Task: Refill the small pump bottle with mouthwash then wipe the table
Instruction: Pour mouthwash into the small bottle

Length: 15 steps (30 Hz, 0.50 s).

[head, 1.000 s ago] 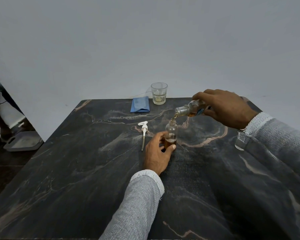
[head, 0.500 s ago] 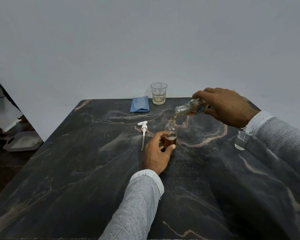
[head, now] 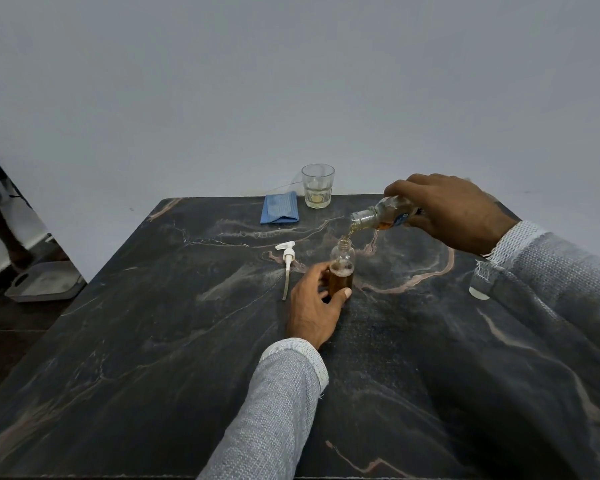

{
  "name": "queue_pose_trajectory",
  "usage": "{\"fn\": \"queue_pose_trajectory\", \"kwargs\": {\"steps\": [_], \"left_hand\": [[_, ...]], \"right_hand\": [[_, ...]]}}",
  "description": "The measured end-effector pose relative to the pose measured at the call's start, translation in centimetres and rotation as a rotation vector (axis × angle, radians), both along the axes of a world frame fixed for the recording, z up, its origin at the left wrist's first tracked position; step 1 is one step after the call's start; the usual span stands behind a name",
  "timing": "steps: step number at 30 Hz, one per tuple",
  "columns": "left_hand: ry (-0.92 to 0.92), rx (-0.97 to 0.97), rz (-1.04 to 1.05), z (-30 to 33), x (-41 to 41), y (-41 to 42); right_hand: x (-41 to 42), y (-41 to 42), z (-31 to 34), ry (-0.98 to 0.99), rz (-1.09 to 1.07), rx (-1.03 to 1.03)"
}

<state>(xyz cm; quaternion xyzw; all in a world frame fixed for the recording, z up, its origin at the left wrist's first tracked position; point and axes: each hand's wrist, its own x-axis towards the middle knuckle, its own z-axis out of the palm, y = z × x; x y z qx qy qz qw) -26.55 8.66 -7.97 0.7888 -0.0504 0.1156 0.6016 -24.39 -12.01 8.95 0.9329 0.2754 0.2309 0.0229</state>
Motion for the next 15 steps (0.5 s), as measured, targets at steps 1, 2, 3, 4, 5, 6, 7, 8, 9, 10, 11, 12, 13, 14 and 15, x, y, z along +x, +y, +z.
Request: {"fn": "queue_pose_trajectory", "kwargs": {"steps": [1,2,3,4,5,6,7,8,9,10,11,12,13,14,15], "left_hand": [[0.001,0.000,-0.001,0.02,0.00,0.00],[0.002,0.002,-0.002,0.04,0.01,0.03],[0.003,0.006,-0.002,0.05,0.03,0.05],[0.003,0.010,-0.002,0.07,0.03,0.06],[0.003,0.013,-0.002,0.09,0.00,0.07],[0.003,0.012,-0.003,0.10,-0.01,0.05],[0.000,0.010,-0.002,0.09,-0.03,0.05],[-0.001,0.010,-0.001,0.08,-0.06,0.03],[-0.002,0.011,-0.001,0.08,-0.08,0.02],[-0.001,0.013,-0.001,0.09,-0.09,0.03],[-0.001,0.014,0.001,0.09,-0.07,0.04],[-0.002,0.014,0.002,0.09,-0.05,0.04],[-0.001,0.015,0.003,0.08,-0.03,0.04],[0.000,0.016,0.003,0.08,-0.03,0.03],[0.001,0.018,0.001,0.08,-0.04,0.02]], "right_hand": [[0.00,0.00,0.03,0.000,0.000,0.000],[-0.01,0.00,0.06,-0.001,-0.001,-0.001],[-0.02,0.01,0.08,-0.002,-0.003,-0.004],[-0.04,0.04,0.10,-0.004,-0.004,-0.006],[-0.05,0.05,0.11,-0.004,-0.005,-0.008],[-0.06,0.07,0.11,-0.003,-0.005,-0.008],[-0.07,0.07,0.10,-0.002,-0.003,-0.008],[-0.07,0.06,0.09,0.000,-0.001,-0.007],[-0.07,0.04,0.09,-0.001,0.001,-0.005],[-0.06,0.02,0.08,-0.001,0.001,-0.004],[-0.03,0.02,0.04,-0.002,0.000,-0.003],[0.00,0.02,-0.01,-0.004,-0.001,-0.003],[0.03,0.02,-0.07,-0.007,-0.001,-0.003],[0.05,0.03,-0.12,-0.010,0.001,-0.003],[0.08,0.04,-0.16,-0.013,0.004,-0.003]]}}
